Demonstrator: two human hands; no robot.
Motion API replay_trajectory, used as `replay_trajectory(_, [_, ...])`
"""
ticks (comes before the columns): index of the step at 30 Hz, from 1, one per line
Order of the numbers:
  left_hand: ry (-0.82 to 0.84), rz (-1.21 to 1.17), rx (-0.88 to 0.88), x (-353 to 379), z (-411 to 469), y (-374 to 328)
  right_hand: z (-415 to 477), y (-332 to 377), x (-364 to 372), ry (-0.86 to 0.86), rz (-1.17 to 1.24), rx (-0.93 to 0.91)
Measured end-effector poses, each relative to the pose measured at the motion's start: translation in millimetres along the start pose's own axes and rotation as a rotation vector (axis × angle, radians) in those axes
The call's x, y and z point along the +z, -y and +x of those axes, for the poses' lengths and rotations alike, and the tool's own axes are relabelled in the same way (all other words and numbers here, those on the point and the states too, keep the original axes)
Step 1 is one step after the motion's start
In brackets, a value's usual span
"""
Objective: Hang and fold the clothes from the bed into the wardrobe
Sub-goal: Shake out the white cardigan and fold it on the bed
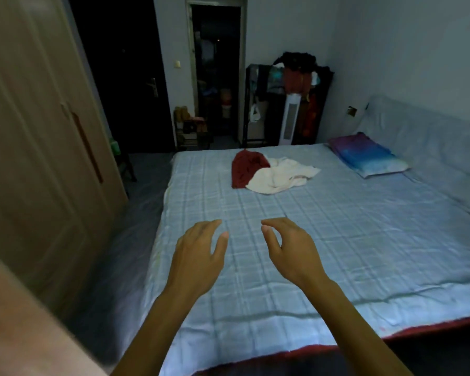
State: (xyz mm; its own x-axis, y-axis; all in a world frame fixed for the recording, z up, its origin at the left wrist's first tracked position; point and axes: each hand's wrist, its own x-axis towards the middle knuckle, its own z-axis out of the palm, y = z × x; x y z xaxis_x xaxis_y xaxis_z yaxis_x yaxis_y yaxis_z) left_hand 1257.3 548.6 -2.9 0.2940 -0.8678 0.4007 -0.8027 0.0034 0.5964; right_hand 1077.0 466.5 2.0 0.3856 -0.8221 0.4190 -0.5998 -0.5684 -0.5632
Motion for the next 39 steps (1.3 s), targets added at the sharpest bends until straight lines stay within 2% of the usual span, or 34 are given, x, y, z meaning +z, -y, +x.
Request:
replay_trajectory(4, [0.049, 0.018, 0.015, 52.6, 36.8, -36.8, 25.4, -60.7, -29.3, -0.028, -0.004, 0.028])
replay_trajectory(9, [0.084, 0.062, 0.039, 108.1, 89.1, -51.1, 68.2, -118.4, -30.5, -0.003, -0.001, 0.065])
replay_trajectory(22, [0.225, -0.050, -0.021, 253.7, 281.8, -10.9, 238.8, -246.6, 1.5, 0.127, -0.265, 0.171])
replay_trajectory(30, [0.290, 0.008, -0.105, 338.9, 363.9, 1.1, 325.8, -344.8, 26.6, 0.207, -0.200, 0.209])
replay_trajectory(39, [0.315, 0.250, -0.180, 443.8, 476.6, 4.1, 432.7, -483.1, 70.6, 0.327, -0.108, 0.200])
